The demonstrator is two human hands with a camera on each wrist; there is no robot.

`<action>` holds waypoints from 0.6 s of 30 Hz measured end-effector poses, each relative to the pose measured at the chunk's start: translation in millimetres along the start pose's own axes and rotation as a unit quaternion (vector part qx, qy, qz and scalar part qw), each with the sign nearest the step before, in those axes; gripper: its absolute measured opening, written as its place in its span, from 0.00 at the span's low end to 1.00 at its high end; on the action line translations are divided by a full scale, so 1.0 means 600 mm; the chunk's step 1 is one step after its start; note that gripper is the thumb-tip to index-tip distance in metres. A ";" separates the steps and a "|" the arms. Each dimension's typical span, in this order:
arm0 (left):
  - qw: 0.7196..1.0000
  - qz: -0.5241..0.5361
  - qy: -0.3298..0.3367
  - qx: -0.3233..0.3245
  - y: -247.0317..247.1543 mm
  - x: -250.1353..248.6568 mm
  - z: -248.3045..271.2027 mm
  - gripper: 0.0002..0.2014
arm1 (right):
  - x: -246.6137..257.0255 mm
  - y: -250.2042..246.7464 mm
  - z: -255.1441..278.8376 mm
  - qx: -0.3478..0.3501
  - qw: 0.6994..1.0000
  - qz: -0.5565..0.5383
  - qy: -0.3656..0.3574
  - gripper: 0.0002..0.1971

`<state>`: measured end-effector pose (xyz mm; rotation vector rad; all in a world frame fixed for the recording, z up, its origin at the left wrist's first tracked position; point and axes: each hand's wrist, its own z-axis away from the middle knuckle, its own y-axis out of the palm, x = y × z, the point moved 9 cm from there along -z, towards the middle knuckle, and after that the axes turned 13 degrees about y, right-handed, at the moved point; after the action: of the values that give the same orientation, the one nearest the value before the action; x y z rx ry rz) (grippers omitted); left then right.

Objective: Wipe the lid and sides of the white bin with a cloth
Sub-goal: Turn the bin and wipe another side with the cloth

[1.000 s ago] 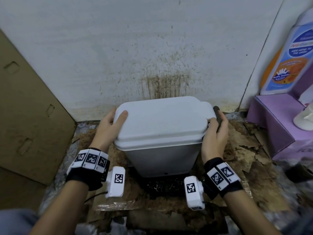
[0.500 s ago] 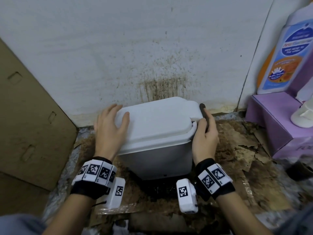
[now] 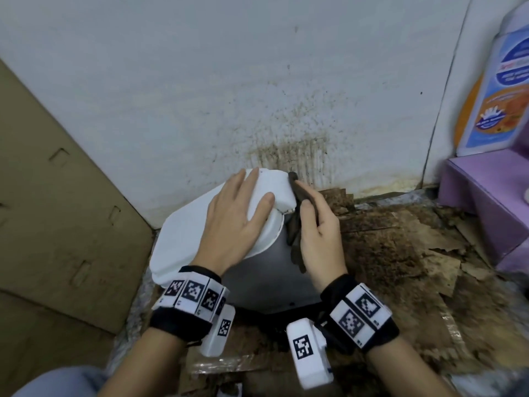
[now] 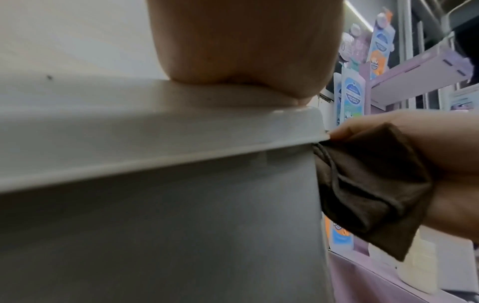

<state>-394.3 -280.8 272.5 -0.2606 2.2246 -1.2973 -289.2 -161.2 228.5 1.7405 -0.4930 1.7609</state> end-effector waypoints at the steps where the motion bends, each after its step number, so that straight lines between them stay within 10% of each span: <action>1: 1.000 0.004 -0.002 0.001 -0.002 0.007 0.002 0.38 | -0.002 0.001 -0.004 0.006 1.000 -0.008 0.005 0.17; 8: 0.999 0.040 -0.014 -0.012 -0.022 0.044 0.018 0.36 | -0.011 -0.022 -0.026 -0.071 0.997 -0.002 -0.005 0.20; 18: 0.998 0.055 -0.011 -0.034 -0.032 0.059 0.026 0.35 | -0.054 0.092 0.005 0.053 0.988 0.141 0.024 0.29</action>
<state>-417.1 -317.3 270.4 -0.1738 2.2340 -1.1558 -324.5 -209.6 205.2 1.7640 -0.6625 2.0547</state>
